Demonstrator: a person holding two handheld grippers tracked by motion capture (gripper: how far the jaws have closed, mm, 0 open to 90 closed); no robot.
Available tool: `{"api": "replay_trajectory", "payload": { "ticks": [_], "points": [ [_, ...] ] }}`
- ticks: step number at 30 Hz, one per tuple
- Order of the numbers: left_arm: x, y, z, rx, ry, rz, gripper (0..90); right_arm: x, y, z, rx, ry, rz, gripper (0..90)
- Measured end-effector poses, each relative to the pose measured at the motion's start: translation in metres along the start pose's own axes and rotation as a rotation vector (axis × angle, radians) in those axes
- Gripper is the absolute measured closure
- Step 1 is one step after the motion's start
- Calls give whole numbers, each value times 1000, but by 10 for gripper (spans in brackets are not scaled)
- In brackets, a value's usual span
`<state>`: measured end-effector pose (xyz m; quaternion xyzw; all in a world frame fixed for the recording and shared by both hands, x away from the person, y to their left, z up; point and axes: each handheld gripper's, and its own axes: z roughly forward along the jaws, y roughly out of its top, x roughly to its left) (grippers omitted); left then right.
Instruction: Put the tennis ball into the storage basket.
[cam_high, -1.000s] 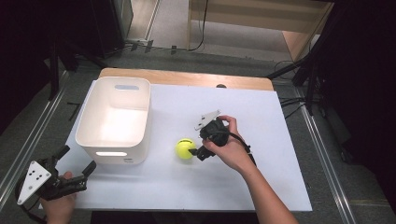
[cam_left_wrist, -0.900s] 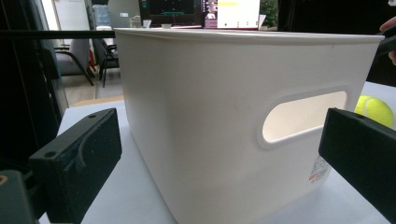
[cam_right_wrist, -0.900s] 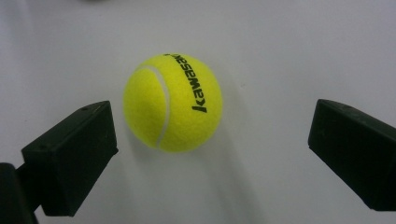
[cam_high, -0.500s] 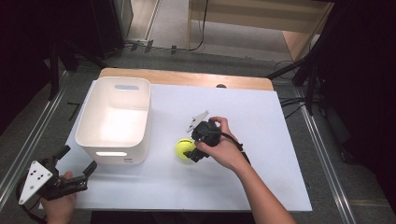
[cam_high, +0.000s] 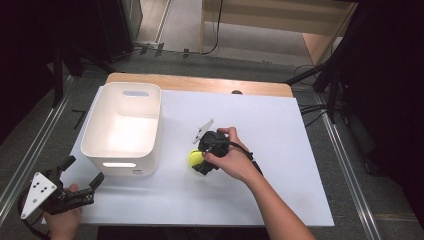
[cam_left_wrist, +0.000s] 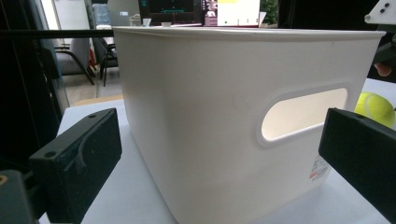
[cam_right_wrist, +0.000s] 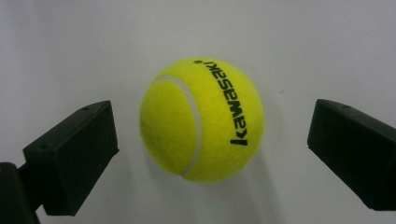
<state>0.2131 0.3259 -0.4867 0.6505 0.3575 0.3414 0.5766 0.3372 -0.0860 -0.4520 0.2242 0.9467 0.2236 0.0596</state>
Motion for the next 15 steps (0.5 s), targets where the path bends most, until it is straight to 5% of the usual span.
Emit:
{"api": "replay_trajectory", "payload": {
  "ticks": [15],
  "points": [
    [0, 0, 0, -2, -2, 1, 0, 5, 7, 17, 54, 17, -34, 85]
  ]
}}
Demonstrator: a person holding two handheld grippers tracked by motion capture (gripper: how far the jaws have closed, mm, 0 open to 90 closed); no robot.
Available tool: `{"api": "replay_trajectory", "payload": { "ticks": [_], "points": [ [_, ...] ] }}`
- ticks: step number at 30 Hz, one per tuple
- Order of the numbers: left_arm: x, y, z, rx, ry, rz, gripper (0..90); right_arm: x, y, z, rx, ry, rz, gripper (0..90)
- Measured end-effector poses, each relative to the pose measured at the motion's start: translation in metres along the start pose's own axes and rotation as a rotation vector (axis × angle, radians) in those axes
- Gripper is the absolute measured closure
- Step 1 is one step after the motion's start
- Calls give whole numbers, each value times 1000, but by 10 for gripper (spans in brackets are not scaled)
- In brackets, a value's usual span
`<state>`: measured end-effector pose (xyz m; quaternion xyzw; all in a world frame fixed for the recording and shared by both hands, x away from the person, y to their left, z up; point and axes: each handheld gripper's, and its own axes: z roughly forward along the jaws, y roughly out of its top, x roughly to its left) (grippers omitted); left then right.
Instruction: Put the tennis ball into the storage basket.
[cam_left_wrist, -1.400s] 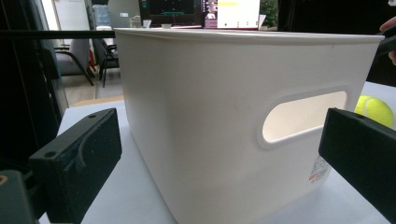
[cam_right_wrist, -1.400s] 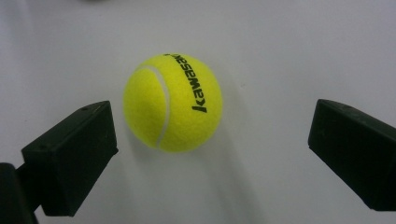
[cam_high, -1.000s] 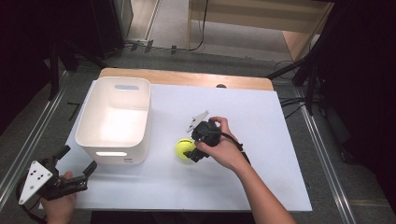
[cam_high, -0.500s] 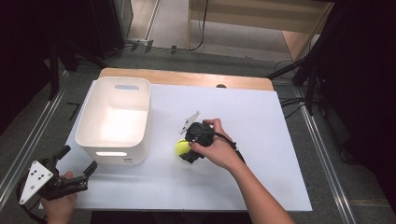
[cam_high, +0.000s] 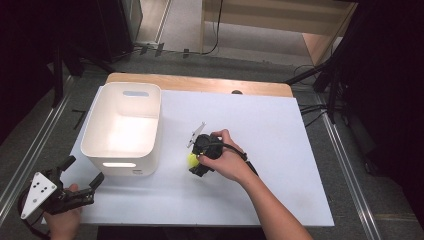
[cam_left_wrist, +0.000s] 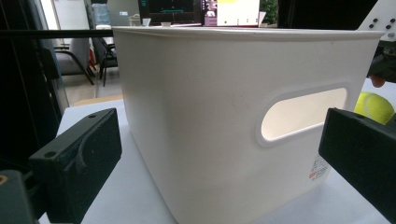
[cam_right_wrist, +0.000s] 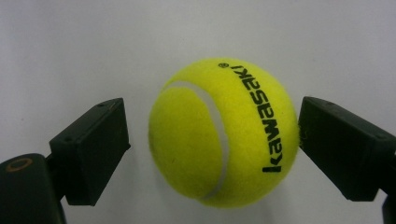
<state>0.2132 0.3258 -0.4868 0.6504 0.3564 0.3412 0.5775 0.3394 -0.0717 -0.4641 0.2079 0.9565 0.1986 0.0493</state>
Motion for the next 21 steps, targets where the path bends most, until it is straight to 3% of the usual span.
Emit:
{"api": "replay_trajectory", "payload": {
  "ticks": [3, 12, 16, 21],
  "points": [
    [0, 0, 0, 2, 1, 1, 0, -1, 0, 2, 11, -5, 4, 139],
    [0, 0, 0, 3, 1, 1, 0, -3, 1, 7, 29, 17, 35, 173],
    [0, 0, 0, 0, -1, 0, 0, -3, 2, 9, 30, 7, 83, 212],
    [0, 0, 0, 2, 1, 1, 0, -5, 2, 9, 30, 6, 106, 229]
  ]
}}
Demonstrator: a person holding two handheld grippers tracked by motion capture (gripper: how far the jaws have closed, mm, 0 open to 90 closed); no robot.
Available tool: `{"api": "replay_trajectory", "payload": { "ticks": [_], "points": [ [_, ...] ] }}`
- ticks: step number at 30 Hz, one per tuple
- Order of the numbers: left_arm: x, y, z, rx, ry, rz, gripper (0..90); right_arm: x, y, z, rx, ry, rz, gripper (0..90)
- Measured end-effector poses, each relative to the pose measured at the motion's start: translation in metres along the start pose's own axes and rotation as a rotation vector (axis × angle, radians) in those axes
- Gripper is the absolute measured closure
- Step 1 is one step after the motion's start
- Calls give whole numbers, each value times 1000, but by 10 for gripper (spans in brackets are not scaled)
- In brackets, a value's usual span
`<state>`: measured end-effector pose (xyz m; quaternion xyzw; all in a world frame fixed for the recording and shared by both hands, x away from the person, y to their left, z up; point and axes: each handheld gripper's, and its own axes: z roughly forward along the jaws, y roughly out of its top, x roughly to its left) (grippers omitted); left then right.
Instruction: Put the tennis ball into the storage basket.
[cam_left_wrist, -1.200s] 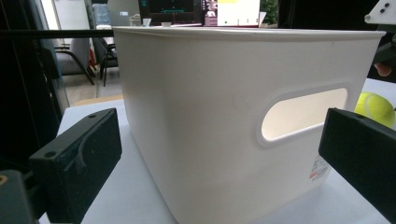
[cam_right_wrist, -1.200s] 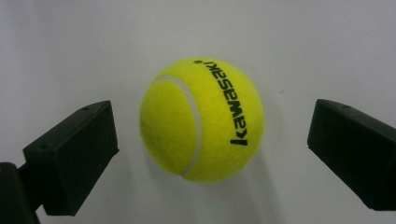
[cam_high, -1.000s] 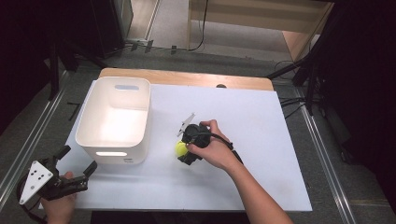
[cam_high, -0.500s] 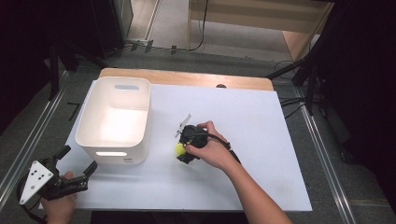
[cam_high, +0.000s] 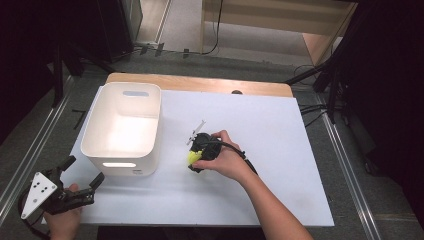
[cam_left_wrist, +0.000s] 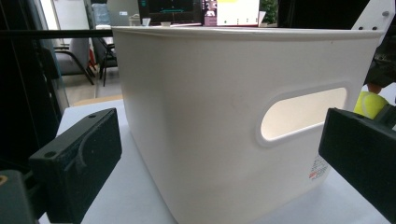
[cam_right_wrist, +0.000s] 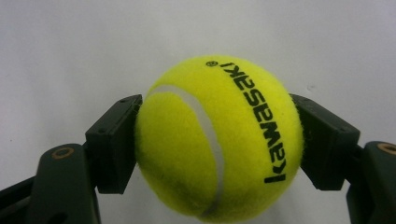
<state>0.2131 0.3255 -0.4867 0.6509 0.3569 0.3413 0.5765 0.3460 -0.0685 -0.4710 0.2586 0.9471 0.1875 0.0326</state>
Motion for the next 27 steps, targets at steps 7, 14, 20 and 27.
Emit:
{"api": "replay_trajectory", "payload": {
  "ticks": [7, 14, 20, 27],
  "points": [
    [0, 0, 0, -1, 0, 0, 0, 0, 1, -2, 26, 12, -14, 232],
    [0, 0, 0, -1, 1, 0, 0, 1, 4, -3, 32, 11, -41, 232],
    [0, 0, 0, -3, 0, -1, 0, 3, 8, -7, 36, 20, -50, 232],
    [0, 0, 0, -2, 2, -2, 0, 4, 12, -12, 45, 33, -61, 232]
  ]
}}
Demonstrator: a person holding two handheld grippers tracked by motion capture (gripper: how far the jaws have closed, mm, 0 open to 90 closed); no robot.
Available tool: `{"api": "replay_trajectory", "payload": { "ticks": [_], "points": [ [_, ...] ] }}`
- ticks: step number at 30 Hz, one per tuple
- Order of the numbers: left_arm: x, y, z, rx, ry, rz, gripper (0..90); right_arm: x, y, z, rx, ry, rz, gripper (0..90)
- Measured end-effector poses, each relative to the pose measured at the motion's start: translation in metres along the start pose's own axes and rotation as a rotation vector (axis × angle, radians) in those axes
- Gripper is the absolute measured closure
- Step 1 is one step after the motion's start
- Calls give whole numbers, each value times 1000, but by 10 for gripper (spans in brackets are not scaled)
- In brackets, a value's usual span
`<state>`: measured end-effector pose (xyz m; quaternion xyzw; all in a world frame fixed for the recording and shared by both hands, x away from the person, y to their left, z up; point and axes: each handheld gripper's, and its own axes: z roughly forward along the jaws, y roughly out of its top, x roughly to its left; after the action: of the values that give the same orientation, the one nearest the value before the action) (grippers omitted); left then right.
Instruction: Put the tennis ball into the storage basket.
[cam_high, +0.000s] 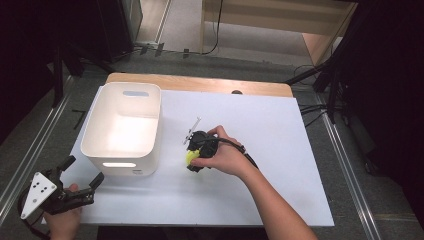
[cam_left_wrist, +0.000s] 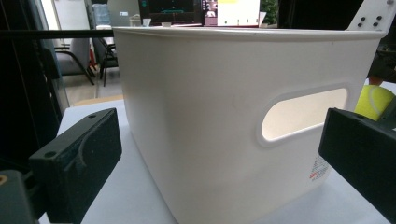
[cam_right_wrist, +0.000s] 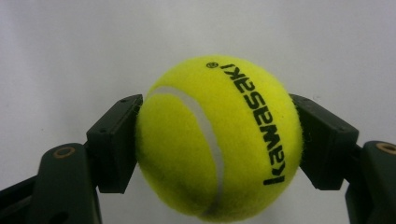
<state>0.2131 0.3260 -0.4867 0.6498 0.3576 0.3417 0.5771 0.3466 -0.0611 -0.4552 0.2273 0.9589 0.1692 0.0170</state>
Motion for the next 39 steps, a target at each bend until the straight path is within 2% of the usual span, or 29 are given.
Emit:
{"api": "replay_trajectory", "payload": {
  "ticks": [7, 8, 16, 19, 23, 39],
  "points": [
    [0, 0, 0, 1, 0, 1, 0, 0, 3, -5, -2, 6, -25, 232],
    [0, 0, 0, 0, 0, 0, 0, 0, 4, -6, 2, 5, -16, 232],
    [0, 0, 0, 1, 0, 1, 0, 0, 8, -13, 5, 6, -31, 232],
    [0, 0, 0, 1, 0, 1, 0, -1, 11, -17, -1, 2, -49, 232],
    [0, 0, 0, -1, -1, -1, 0, 0, 15, -23, -3, 2, -36, 232],
    [0, 0, 0, 0, 0, 1, 0, 1, 29, -42, -13, -1, -61, 232]
  ]
}}
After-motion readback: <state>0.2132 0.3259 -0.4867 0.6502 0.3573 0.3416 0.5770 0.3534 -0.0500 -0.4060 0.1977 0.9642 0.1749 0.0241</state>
